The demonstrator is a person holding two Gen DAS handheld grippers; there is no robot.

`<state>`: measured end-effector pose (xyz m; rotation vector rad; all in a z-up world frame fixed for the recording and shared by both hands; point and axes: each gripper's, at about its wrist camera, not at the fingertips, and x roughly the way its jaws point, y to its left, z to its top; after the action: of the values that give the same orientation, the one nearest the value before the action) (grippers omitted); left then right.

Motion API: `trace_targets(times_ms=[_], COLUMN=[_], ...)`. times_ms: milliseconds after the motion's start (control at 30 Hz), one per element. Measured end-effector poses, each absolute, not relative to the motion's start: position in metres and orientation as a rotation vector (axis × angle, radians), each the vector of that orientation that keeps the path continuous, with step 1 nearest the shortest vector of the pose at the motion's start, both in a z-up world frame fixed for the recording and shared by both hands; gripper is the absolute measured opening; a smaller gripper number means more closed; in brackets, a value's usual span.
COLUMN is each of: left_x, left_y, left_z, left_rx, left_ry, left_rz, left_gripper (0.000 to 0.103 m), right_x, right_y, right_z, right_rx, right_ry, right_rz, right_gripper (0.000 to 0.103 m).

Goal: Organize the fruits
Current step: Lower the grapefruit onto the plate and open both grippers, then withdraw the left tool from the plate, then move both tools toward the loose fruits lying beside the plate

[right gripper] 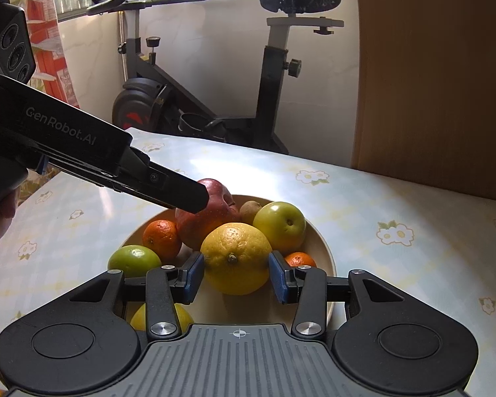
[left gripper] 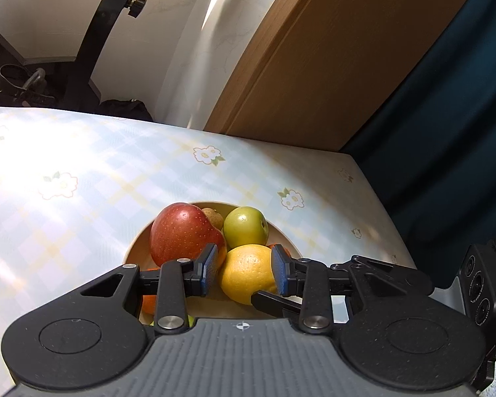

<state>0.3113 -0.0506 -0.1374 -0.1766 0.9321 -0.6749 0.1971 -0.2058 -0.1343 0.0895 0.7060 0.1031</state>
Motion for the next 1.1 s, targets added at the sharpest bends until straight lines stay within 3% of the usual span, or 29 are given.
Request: trace_targets(times_ms=[767, 933, 1100], left_x=[0.222, 0.198, 0.183], left_y=[0.041, 0.049, 0.045], left_z=[-0.103, -0.101, -0.109], left_rx=[-0.036, -0.025, -0.035], left_ry=[0.794, 0.773, 0.777], left_rz=[-0.401, -0.374, -0.371], left_gripper=[0.040, 0.049, 0.049], right_x=[0.125, 0.106, 0.087], right_y=[-0.176, -0.162, -0.150], right_z=[-0.113, -0.120, -0.129], right_rx=[0.170, 0.186, 0.215], right_ry=[0.618, 0.606, 0.614], right_rz=[0.056, 0.040, 0.047], right_gripper=[0.042, 0.042, 0.042])
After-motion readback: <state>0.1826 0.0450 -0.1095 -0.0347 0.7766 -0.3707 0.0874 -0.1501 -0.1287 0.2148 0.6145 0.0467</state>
